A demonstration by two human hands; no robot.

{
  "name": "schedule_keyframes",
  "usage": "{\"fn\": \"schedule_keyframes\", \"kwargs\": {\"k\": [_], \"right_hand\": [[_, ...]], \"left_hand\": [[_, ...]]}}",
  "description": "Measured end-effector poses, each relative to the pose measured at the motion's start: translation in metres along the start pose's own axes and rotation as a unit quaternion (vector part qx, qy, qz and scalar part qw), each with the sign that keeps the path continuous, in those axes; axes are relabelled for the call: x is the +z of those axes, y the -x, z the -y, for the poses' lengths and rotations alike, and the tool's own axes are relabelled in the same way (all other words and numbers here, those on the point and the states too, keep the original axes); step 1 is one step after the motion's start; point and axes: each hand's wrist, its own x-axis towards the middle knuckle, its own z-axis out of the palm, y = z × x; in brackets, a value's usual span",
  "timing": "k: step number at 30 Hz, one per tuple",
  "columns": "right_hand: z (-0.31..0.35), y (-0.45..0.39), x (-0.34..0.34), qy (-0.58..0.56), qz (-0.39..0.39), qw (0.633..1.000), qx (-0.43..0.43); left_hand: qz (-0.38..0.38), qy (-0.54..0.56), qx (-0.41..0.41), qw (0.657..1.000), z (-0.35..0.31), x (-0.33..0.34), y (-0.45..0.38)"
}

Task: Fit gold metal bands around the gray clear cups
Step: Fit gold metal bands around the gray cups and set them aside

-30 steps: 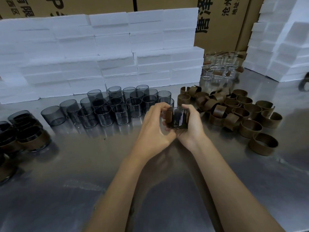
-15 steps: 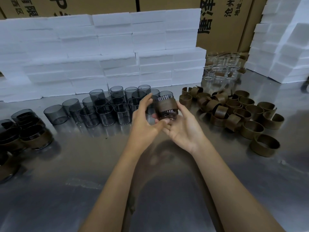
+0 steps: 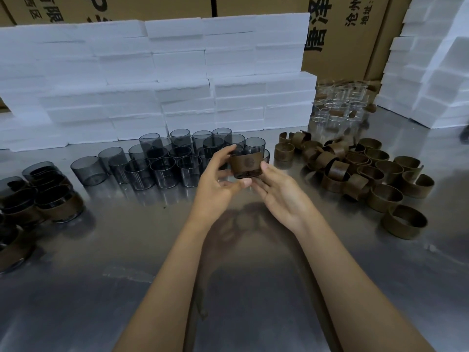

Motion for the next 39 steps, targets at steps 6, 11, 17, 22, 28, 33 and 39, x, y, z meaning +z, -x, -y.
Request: {"fn": "schedule_keyframes", "kwargs": {"k": [6, 11, 17, 22, 28, 33, 39], "right_hand": [[-0.003, -0.004, -0.001, 0.018, -0.005, 1.0, 0.004], [-0.008, -0.006, 0.0, 0.021, -0.016, 1.0, 0.018], [-0.011, -0.008, -0.001, 0.073, -0.042, 0.996, 0.035], [-0.012, -0.009, -0.002, 0.084, -0.053, 0.994, 0.038], [-0.013, -0.01, -0.003, 0.08, -0.057, 0.994, 0.042], [-0.014, -0.01, -0.003, 0.069, -0.059, 0.995, 0.045], [-0.012, -0.011, -0.001, 0.062, -0.065, 0.995, 0.047]], "left_hand": [[0.012, 0.029, -0.027, 0.999, 0.001, -0.001, -0.001], [-0.044, 0.034, -0.047, 0.997, -0.003, -0.004, -0.003], [-0.289, -0.023, -0.052, 0.956, -0.007, -0.036, -0.009], [-0.467, -0.104, -0.081, 0.874, 0.005, -0.081, -0.005], [-0.525, -0.196, -0.219, 0.799, 0.017, -0.102, 0.001], [-0.52, -0.233, -0.262, 0.779, 0.021, -0.108, 0.006], [-0.535, -0.378, -0.066, 0.753, 0.009, -0.093, 0.008]]}}
